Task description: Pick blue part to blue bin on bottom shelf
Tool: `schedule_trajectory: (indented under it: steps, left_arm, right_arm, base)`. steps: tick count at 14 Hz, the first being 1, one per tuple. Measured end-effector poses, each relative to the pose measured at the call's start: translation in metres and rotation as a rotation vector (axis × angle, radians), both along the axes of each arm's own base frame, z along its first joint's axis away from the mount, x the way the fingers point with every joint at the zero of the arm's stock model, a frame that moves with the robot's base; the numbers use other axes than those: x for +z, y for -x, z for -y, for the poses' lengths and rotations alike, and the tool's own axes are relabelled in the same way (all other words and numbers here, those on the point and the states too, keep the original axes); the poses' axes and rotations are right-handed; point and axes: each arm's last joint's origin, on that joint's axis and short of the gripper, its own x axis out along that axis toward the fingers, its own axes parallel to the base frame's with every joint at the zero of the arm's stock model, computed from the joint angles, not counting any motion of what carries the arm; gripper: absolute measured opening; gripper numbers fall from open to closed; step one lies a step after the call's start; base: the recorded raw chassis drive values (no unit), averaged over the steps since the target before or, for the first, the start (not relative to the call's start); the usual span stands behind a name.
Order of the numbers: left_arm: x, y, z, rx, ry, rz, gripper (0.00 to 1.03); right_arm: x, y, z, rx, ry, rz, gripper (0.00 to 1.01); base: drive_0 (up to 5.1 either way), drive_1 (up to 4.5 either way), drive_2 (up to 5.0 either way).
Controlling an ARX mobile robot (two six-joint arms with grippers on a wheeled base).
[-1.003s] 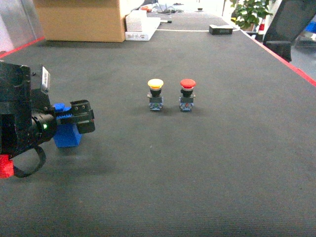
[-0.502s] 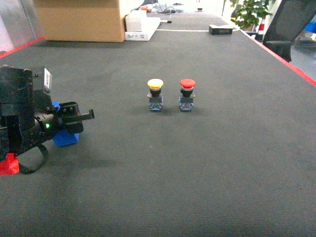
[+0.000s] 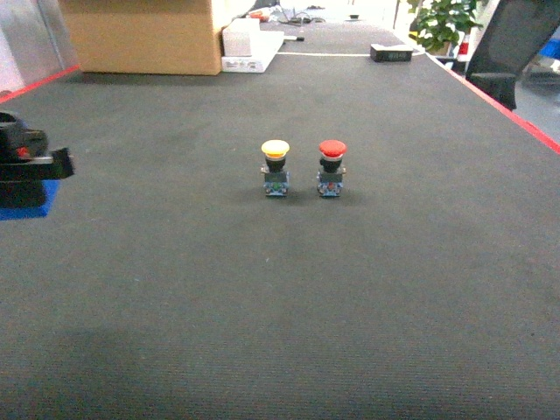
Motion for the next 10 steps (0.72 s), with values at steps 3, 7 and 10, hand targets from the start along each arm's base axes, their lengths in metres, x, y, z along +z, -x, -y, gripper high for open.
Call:
schedule_trajectory:
  steps: [3, 7, 10]
  left_arm:
    - [0.025, 0.068, -0.011, 0.105, 0.01, 0.047, 0.45]
    - [0.043, 0.115, -0.01, 0.126, 0.035, 0.107, 0.45]
    - [0.044, 0.131, -0.009, 0.132, 0.048, 0.105, 0.45]
  right_arm:
    - [0.0, 0.0, 0.0, 0.0, 0.0, 0.0, 0.98]
    - [0.0, 0.0, 0.0, 0.0, 0.0, 0.0, 0.98]
    - [0.0, 0.0, 0.0, 0.0, 0.0, 0.0, 0.98]
  base:
    - [0.0, 0.0, 0.0]
    - [0.0, 0.0, 0.0]
    - [0.0, 0.0, 0.0]
